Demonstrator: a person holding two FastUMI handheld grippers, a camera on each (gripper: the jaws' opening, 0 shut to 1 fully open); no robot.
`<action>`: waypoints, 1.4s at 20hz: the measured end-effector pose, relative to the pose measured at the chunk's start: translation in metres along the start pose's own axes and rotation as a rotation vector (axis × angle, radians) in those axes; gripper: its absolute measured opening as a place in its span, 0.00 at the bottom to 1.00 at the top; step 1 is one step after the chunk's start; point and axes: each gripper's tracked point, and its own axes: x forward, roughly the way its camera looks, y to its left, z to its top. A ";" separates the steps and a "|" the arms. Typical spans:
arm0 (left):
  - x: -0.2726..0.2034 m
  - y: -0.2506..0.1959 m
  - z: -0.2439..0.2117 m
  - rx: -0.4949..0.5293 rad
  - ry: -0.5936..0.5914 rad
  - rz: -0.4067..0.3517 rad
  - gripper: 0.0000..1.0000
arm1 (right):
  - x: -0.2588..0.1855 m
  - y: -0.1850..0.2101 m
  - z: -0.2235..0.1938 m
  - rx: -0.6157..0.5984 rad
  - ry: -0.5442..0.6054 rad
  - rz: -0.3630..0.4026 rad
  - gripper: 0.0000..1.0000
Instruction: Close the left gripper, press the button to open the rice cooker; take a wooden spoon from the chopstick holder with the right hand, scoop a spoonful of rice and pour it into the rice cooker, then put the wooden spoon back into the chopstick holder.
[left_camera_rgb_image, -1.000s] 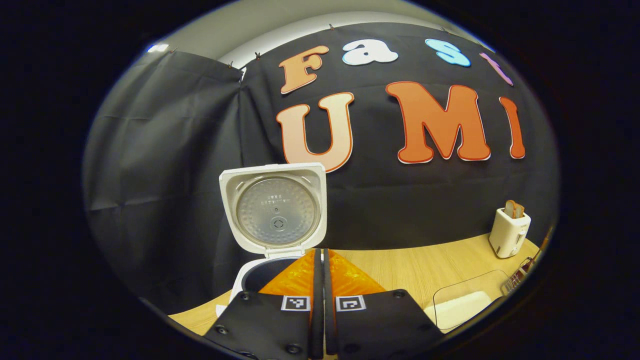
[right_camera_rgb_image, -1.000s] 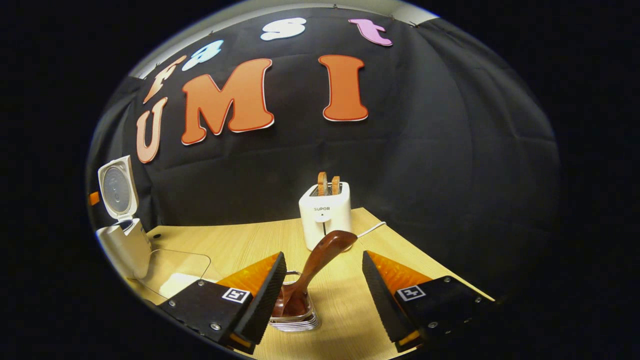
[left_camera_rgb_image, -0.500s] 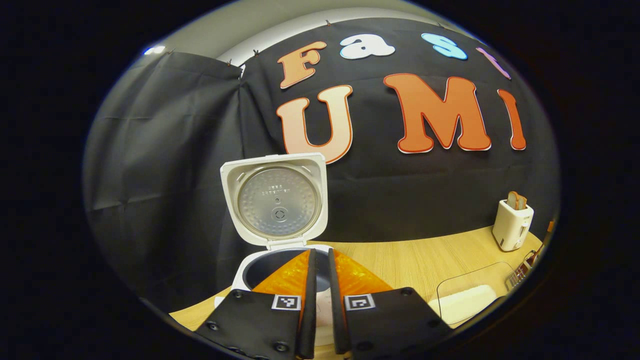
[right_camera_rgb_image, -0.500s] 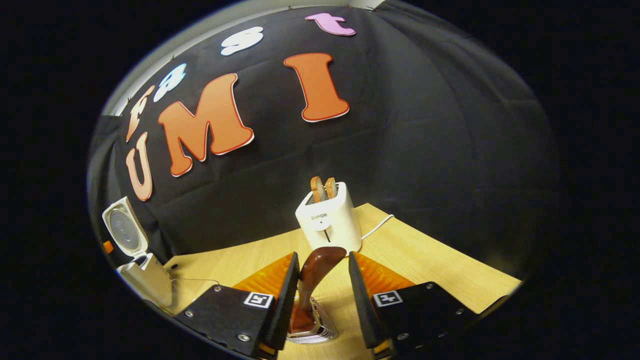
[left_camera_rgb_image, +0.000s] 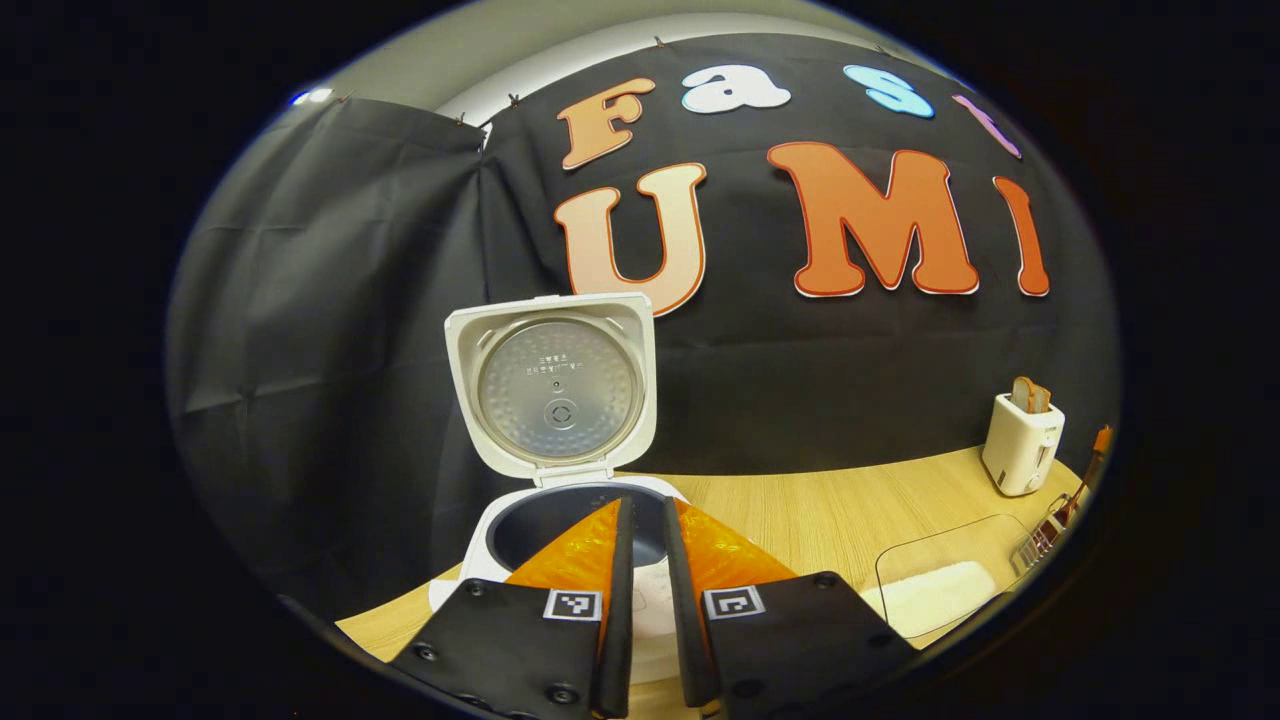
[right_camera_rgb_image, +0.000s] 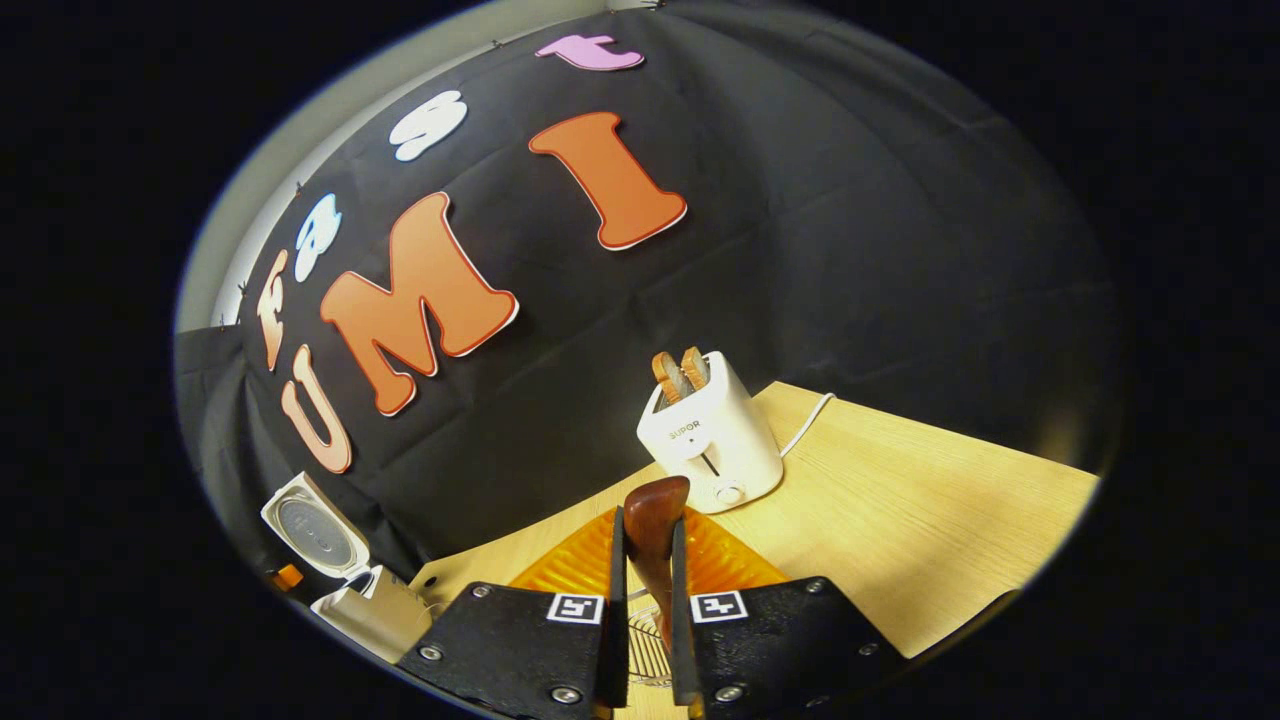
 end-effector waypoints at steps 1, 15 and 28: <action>-0.001 0.002 -0.001 -0.004 0.000 0.001 0.23 | -0.001 0.002 0.002 -0.011 -0.007 -0.002 0.17; -0.006 0.021 -0.010 -0.017 -0.019 -0.003 0.23 | -0.047 0.111 0.078 -0.177 -0.227 0.134 0.16; -0.009 0.050 -0.031 -0.051 -0.007 0.001 0.24 | -0.032 0.218 -0.024 -0.324 -0.095 0.318 0.16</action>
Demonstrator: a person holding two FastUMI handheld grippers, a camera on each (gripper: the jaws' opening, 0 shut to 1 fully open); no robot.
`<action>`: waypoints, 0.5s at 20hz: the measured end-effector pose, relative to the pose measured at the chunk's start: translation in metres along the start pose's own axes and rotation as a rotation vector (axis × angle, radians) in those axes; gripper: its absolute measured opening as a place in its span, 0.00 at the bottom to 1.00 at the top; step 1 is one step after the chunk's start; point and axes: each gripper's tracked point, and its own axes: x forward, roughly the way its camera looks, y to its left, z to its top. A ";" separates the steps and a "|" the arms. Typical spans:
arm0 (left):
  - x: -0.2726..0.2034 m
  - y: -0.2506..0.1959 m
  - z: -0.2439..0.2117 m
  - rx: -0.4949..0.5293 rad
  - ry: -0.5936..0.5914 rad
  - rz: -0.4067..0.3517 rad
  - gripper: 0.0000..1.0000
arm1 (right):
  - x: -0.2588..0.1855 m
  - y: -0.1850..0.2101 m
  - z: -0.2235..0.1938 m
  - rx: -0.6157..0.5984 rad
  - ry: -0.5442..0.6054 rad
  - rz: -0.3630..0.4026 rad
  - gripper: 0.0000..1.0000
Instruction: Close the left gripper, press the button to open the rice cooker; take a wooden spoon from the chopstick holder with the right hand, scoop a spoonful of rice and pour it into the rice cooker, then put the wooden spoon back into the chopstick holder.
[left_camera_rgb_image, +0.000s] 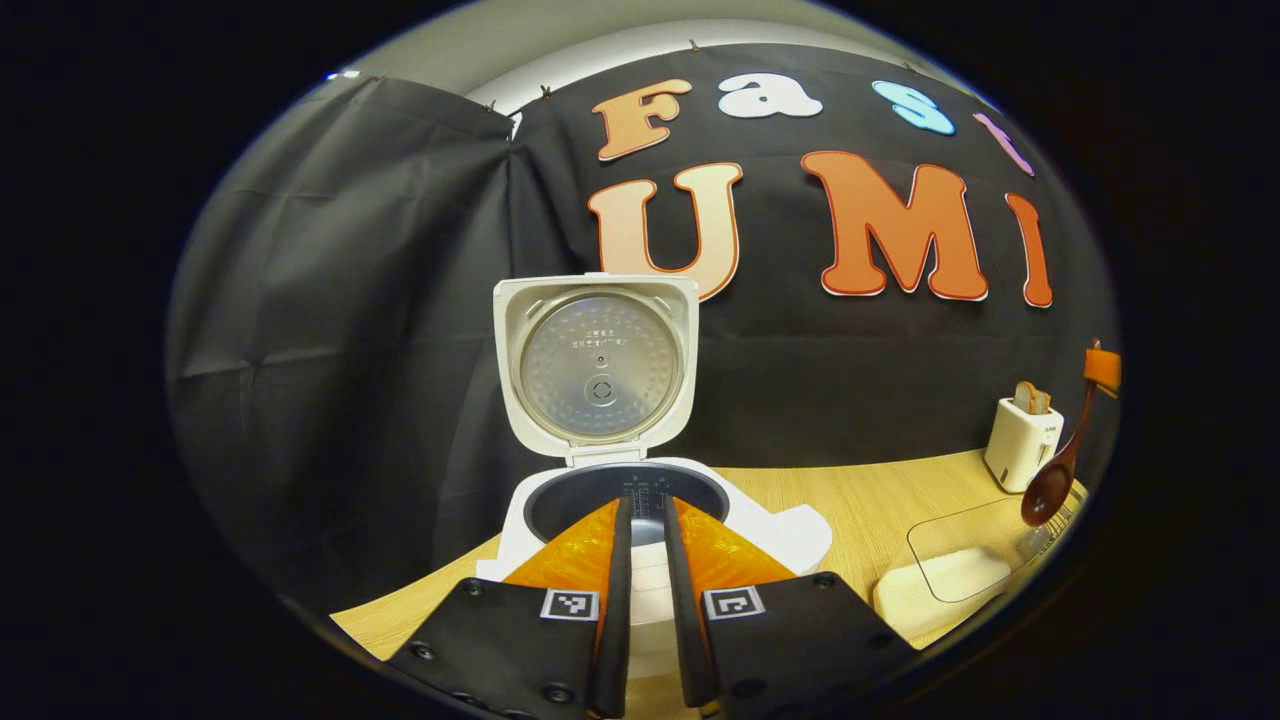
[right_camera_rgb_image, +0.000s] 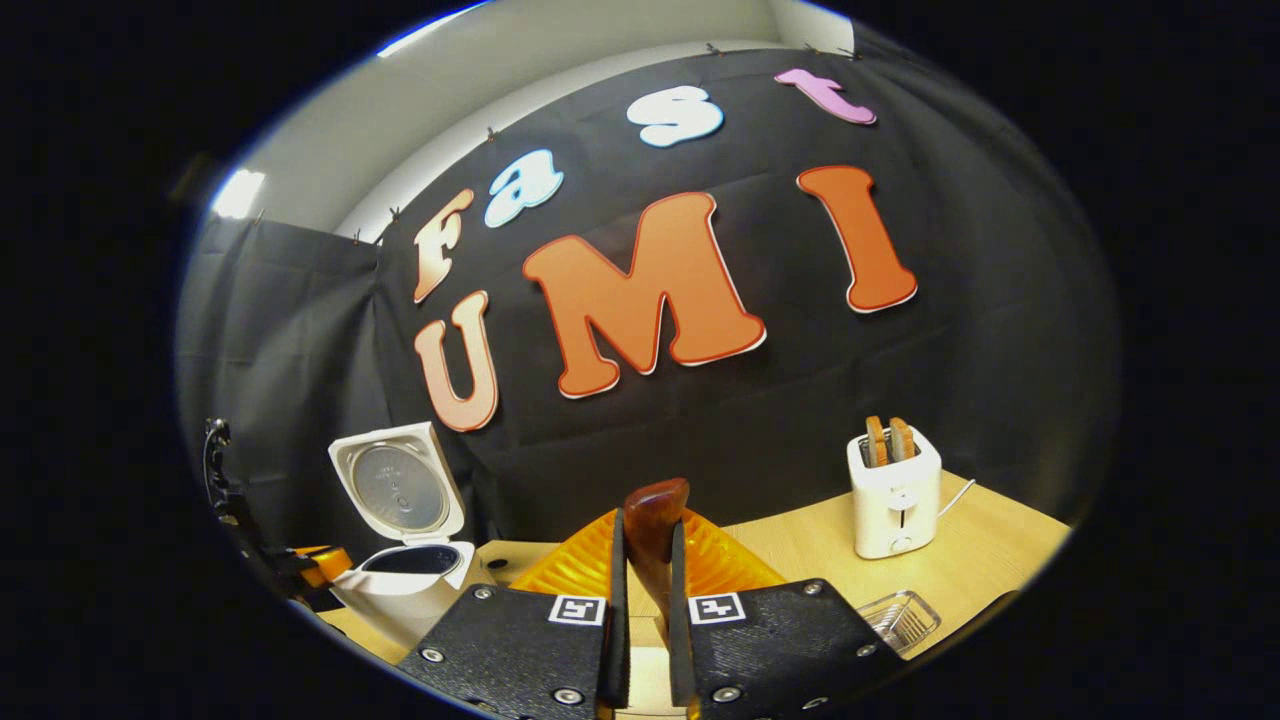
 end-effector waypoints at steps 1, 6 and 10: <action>0.000 0.000 -0.003 0.001 0.005 -0.002 0.24 | 0.003 0.000 -0.008 -0.024 0.013 -0.006 0.16; 0.003 -0.003 -0.015 0.000 0.027 -0.012 0.24 | 0.011 0.006 -0.043 -0.142 0.068 -0.015 0.16; 0.006 -0.005 -0.021 0.000 0.041 -0.017 0.24 | 0.009 0.010 -0.084 -0.223 0.137 -0.037 0.16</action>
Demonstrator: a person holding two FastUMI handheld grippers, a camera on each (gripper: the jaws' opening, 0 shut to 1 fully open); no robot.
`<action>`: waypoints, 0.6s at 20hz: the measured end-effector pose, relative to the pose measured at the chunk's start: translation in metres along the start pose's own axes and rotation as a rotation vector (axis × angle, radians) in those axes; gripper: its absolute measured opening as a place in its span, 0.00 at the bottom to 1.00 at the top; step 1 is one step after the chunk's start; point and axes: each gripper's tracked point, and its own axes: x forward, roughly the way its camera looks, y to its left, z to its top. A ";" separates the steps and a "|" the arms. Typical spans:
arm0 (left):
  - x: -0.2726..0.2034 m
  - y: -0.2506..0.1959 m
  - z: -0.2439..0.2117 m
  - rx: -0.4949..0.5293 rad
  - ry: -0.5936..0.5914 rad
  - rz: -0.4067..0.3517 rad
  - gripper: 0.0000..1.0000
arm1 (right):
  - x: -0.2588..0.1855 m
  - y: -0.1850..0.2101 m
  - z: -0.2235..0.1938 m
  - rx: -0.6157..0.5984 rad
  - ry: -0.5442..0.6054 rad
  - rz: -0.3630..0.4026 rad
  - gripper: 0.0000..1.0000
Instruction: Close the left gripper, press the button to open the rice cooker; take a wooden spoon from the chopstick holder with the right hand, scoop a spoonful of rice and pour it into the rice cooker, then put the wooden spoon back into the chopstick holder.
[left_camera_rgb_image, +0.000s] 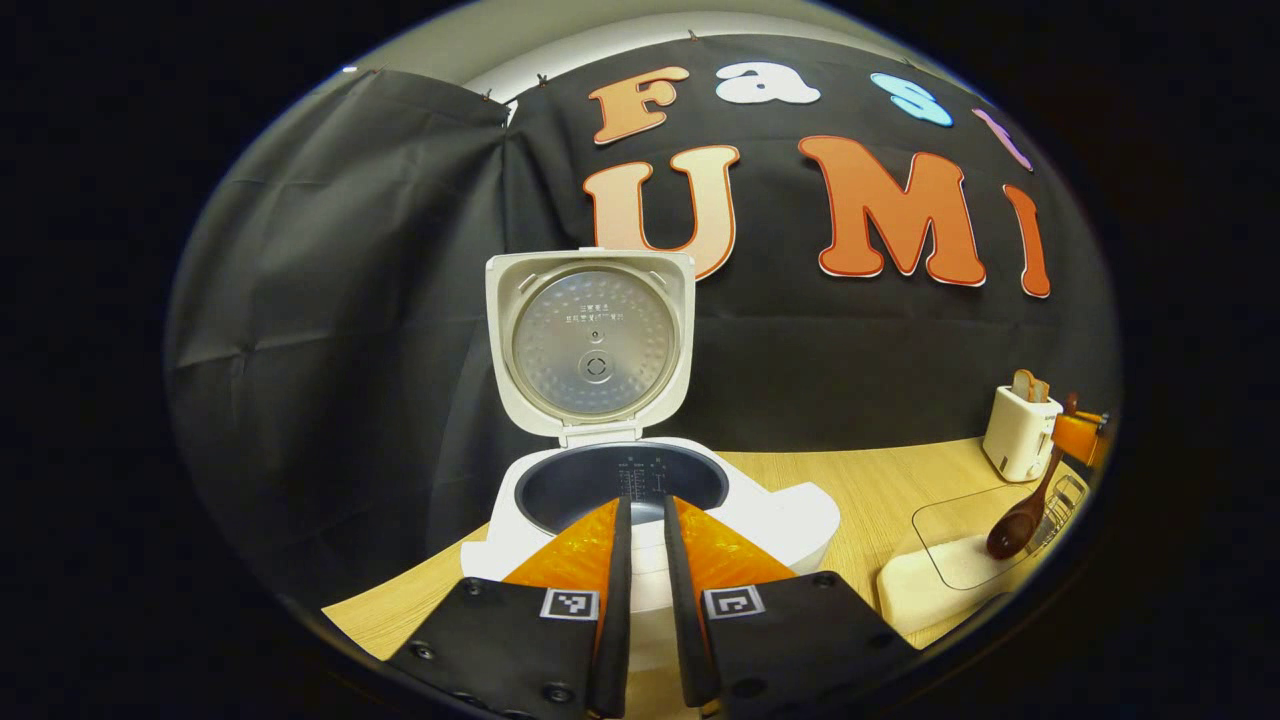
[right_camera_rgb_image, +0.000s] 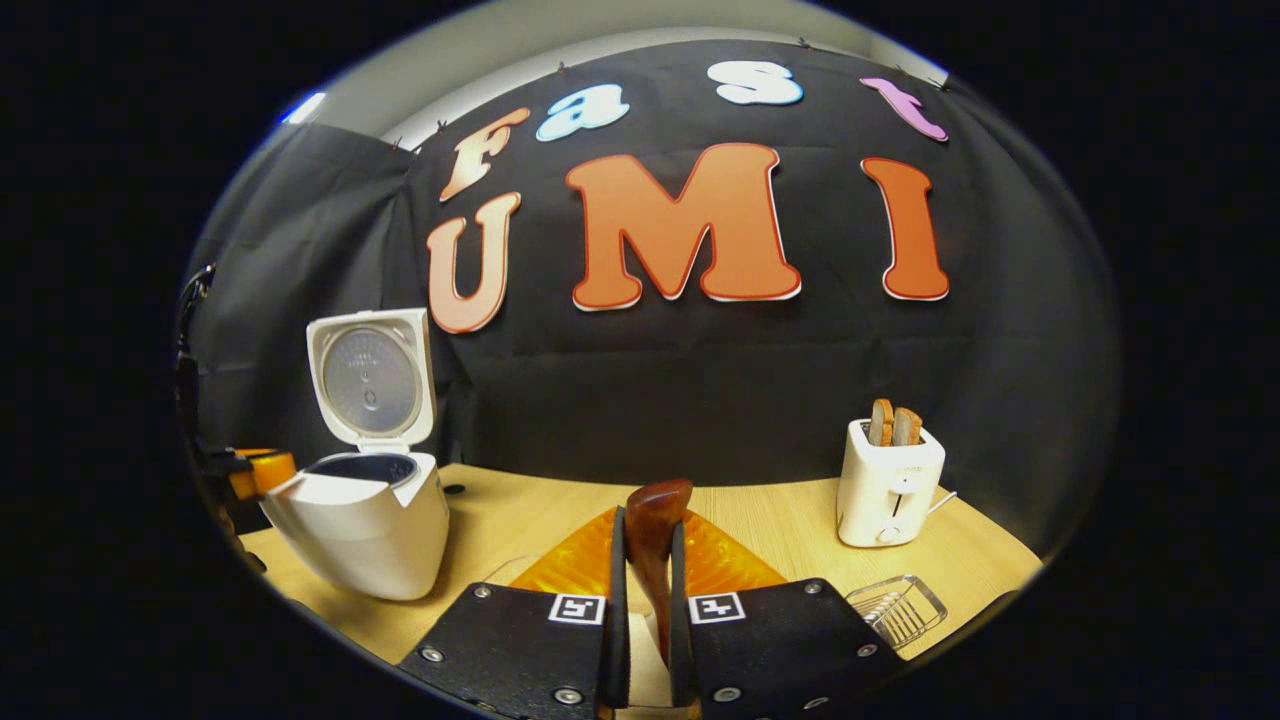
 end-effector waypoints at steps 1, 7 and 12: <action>0.000 0.001 0.000 -0.004 0.000 0.001 0.24 | 0.000 0.002 0.000 0.007 -0.012 -0.004 0.17; 0.000 0.003 -0.005 -0.026 0.011 0.004 0.24 | -0.006 0.026 -0.018 0.165 0.043 0.046 0.16; -0.003 0.000 -0.005 -0.039 0.010 -0.013 0.24 | -0.009 0.023 -0.025 0.402 0.082 0.037 0.15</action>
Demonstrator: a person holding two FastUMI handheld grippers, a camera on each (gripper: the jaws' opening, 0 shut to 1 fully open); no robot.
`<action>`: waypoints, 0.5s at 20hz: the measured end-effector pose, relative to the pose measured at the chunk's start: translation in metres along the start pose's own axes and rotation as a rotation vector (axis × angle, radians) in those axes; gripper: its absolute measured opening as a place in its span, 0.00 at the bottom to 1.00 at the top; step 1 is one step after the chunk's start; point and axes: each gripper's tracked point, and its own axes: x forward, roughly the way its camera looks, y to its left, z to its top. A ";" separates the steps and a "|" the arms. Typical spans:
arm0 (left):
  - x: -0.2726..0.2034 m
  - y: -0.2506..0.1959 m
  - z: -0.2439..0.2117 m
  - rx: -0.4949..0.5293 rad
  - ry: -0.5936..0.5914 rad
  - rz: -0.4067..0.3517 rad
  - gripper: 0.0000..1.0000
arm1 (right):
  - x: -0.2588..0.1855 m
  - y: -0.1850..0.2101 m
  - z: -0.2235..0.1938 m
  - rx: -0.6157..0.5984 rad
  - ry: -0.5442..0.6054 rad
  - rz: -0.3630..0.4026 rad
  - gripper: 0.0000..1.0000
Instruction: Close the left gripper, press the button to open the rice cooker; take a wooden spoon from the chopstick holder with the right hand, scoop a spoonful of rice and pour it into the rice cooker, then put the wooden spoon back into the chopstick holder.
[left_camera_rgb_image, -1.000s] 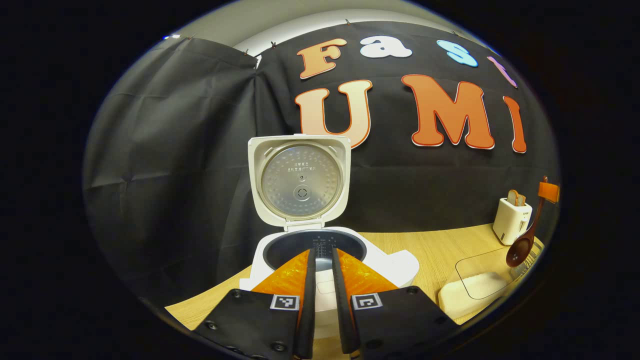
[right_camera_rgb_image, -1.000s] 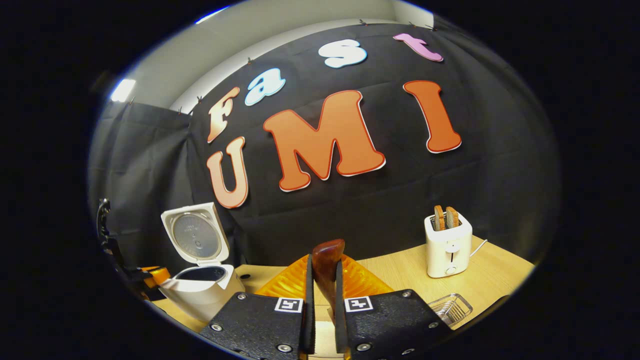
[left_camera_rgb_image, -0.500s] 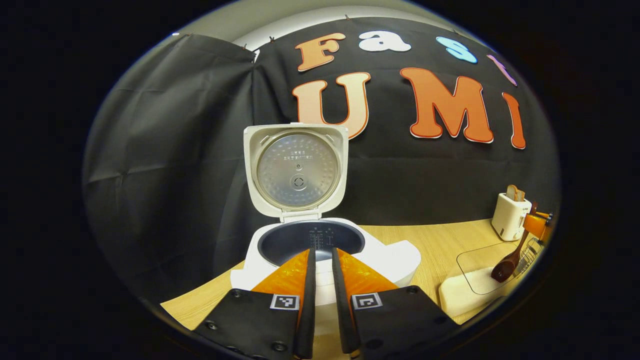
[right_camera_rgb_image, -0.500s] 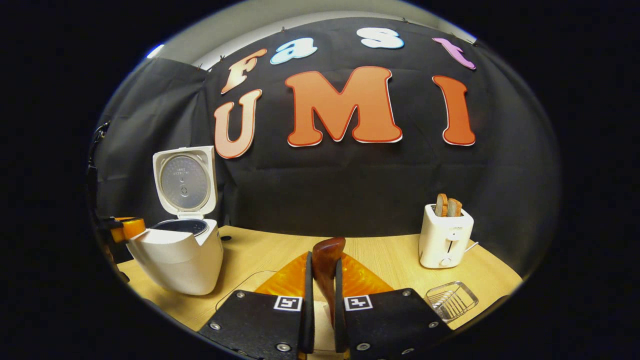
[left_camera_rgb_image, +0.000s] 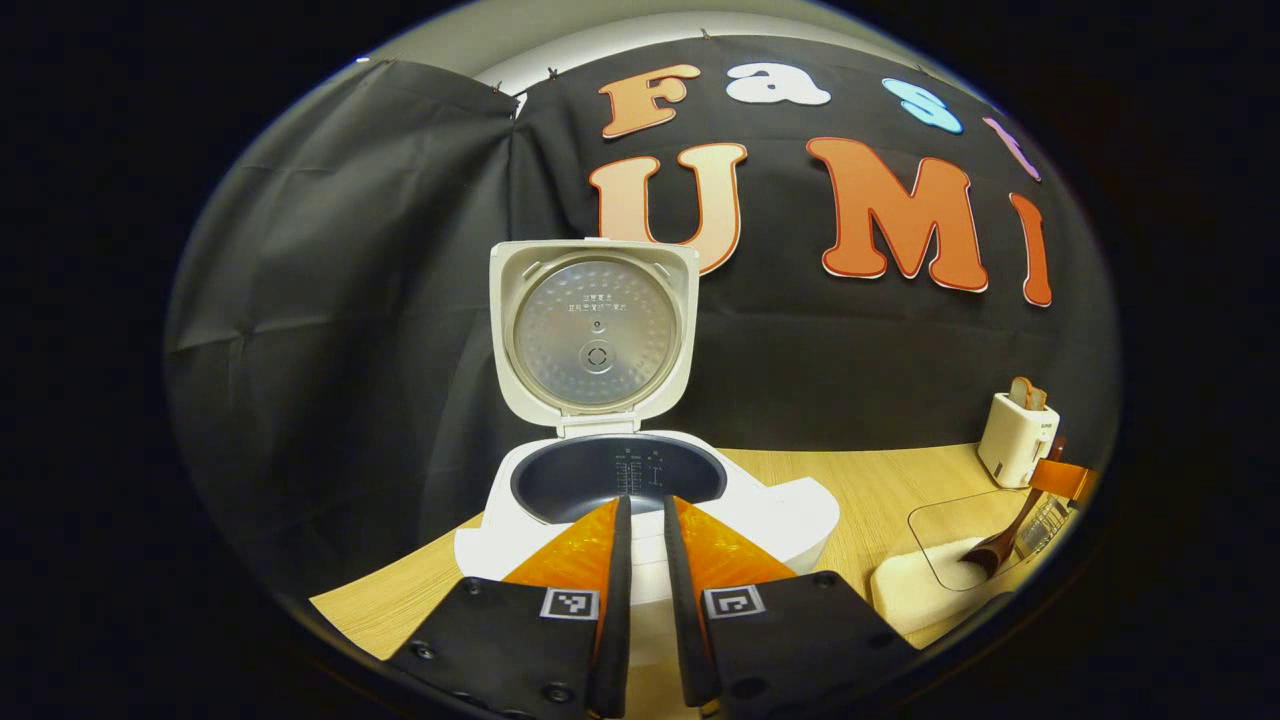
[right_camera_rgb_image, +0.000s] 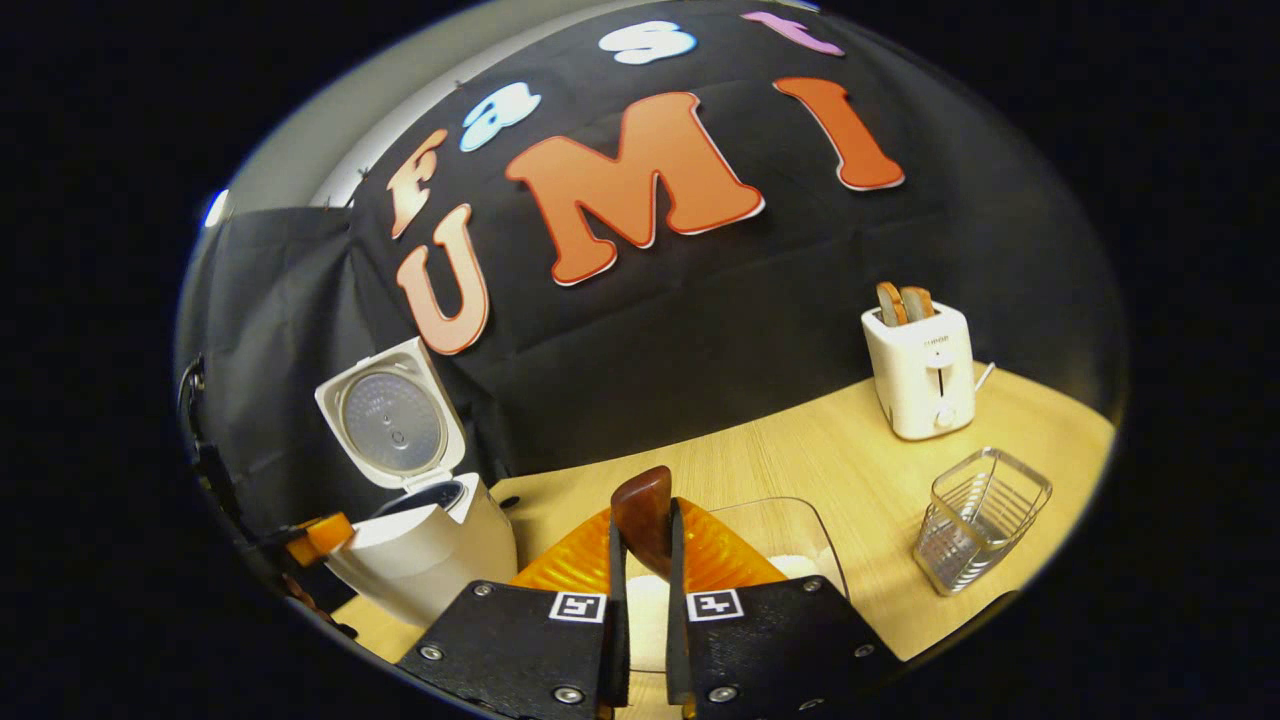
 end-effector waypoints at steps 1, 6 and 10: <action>-0.001 0.000 0.001 -0.002 -0.001 -0.001 0.24 | 0.000 -0.004 0.002 0.032 -0.002 -0.011 0.15; -0.006 0.000 0.004 -0.018 -0.008 -0.008 0.24 | -0.001 -0.027 0.006 0.291 0.006 -0.050 0.15; -0.011 0.003 0.007 -0.024 -0.014 -0.002 0.24 | 0.007 -0.030 0.001 0.487 0.030 -0.043 0.15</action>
